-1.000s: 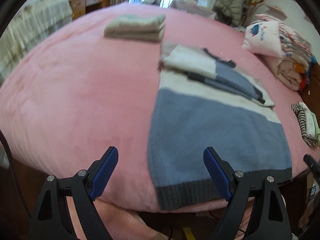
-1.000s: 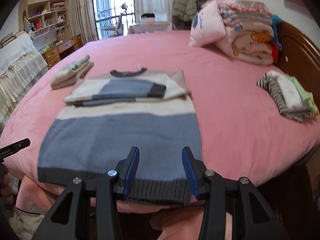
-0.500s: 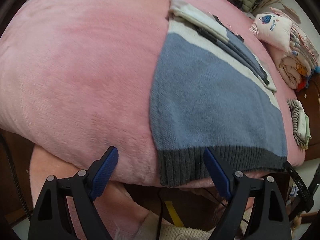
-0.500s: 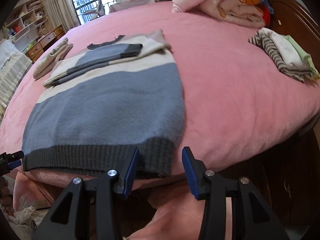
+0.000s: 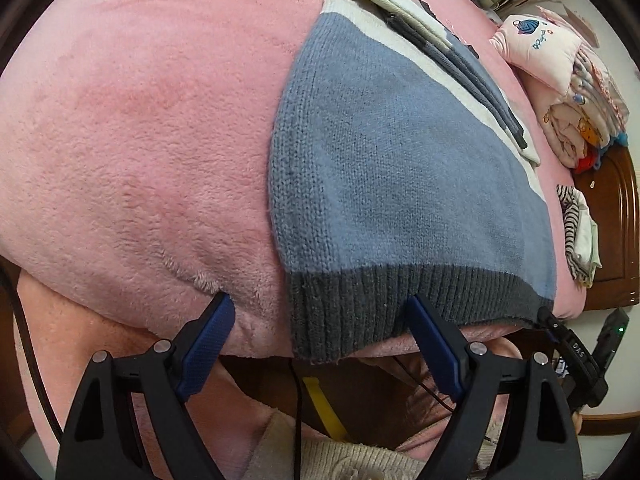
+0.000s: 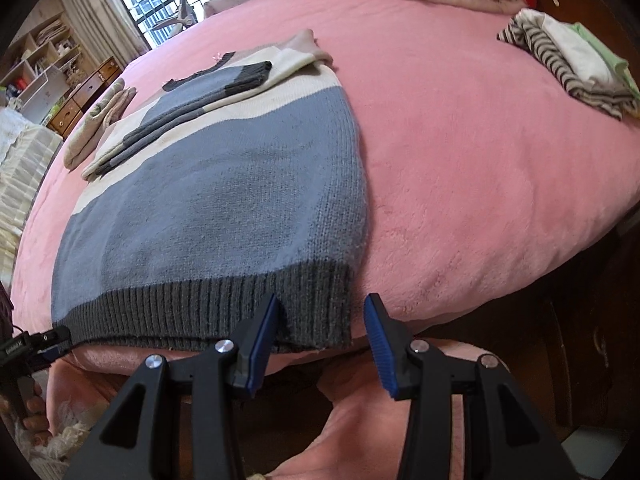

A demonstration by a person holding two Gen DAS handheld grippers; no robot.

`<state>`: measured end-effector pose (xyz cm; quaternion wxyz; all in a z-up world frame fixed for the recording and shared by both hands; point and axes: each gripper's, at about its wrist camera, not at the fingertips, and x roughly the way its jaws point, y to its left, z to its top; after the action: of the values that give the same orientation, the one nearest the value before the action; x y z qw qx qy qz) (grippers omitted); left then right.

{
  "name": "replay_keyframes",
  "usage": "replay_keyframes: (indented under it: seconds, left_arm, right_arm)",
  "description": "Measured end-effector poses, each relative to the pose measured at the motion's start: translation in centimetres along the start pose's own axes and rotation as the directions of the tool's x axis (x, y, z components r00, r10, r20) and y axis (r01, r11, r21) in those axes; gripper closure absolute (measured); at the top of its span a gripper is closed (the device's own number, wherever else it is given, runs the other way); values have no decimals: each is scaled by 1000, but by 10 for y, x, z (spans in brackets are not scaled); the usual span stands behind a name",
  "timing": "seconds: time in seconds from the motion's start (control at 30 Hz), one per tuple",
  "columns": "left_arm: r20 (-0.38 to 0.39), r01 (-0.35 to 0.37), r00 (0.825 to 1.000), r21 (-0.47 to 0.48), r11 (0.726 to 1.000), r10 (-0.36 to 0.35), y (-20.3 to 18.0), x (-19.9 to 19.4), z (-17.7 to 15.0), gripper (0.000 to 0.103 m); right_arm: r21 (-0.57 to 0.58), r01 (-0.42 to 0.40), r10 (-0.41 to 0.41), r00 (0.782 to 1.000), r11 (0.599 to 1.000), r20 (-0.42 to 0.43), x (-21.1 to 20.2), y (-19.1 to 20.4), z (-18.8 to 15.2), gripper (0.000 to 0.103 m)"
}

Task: Fold small clothes
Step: 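Grasp the dark ribbed hem with both tools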

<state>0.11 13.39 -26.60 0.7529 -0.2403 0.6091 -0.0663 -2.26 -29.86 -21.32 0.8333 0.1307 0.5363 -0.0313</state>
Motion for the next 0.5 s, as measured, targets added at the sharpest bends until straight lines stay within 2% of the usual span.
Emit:
replay_keyframes:
  seconds: [0.2, 0.27, 0.5]
  left_arm:
    - [-8, 25, 1000, -10, 1000, -25, 4, 1, -3, 17]
    - [-3, 26, 1000, -12, 1000, -26, 7, -1, -4, 23]
    - [23, 29, 999, -14, 999, -29, 7, -10, -6, 39]
  right_arm:
    - [50, -38, 39, 999, 998, -27, 10, -8, -2, 59]
    - [60, -48, 50, 998, 997, -29, 11, -9, -3, 60]
    - [31, -71, 72, 997, 997, -27, 10, -3, -3, 78]
